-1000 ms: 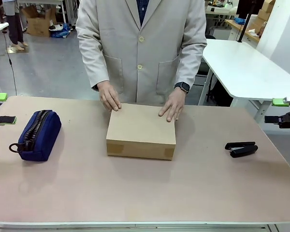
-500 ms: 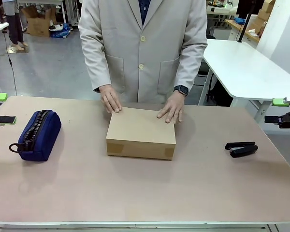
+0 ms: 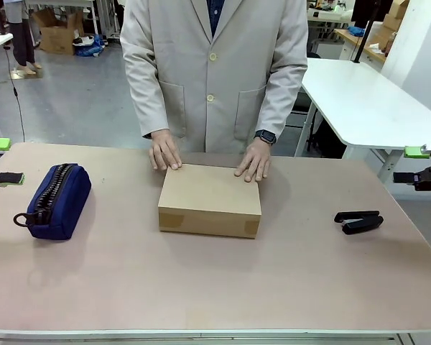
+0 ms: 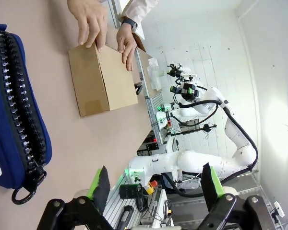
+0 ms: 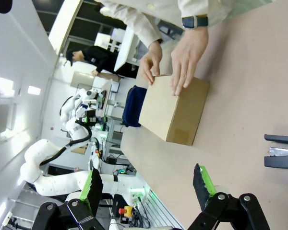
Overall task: Pack the item into the box.
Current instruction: Close the Mailer Box.
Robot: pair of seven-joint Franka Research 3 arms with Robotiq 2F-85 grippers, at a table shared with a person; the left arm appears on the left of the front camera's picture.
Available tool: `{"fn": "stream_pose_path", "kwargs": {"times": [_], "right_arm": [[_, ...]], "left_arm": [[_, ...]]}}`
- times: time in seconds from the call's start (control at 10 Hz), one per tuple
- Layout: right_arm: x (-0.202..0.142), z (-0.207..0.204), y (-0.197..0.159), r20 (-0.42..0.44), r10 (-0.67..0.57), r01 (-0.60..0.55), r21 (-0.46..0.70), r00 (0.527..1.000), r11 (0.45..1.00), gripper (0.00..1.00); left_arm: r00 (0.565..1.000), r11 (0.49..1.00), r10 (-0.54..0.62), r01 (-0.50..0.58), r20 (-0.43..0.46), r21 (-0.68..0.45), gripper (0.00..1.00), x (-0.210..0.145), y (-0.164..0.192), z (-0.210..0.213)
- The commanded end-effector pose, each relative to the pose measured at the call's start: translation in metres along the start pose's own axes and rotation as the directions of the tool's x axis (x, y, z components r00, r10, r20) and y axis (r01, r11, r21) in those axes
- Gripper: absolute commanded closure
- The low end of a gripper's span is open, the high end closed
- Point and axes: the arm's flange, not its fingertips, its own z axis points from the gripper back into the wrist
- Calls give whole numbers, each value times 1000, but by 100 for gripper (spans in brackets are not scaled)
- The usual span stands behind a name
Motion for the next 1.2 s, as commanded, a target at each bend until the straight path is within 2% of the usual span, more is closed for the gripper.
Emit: {"fn": "stream_pose_path", "kwargs": {"times": [0.0, 1.1], "right_arm": [[0, 1, 2, -4, 3, -3, 1, 1000, 1000, 0], [0, 1, 2, -4, 3, -3, 1, 1000, 1000, 0]], "left_arm": [[1000, 1000, -10, 10, 3, 10, 0, 0, -3, 0], [1000, 1000, -10, 10, 3, 10, 0, 0, -3, 0]]}}
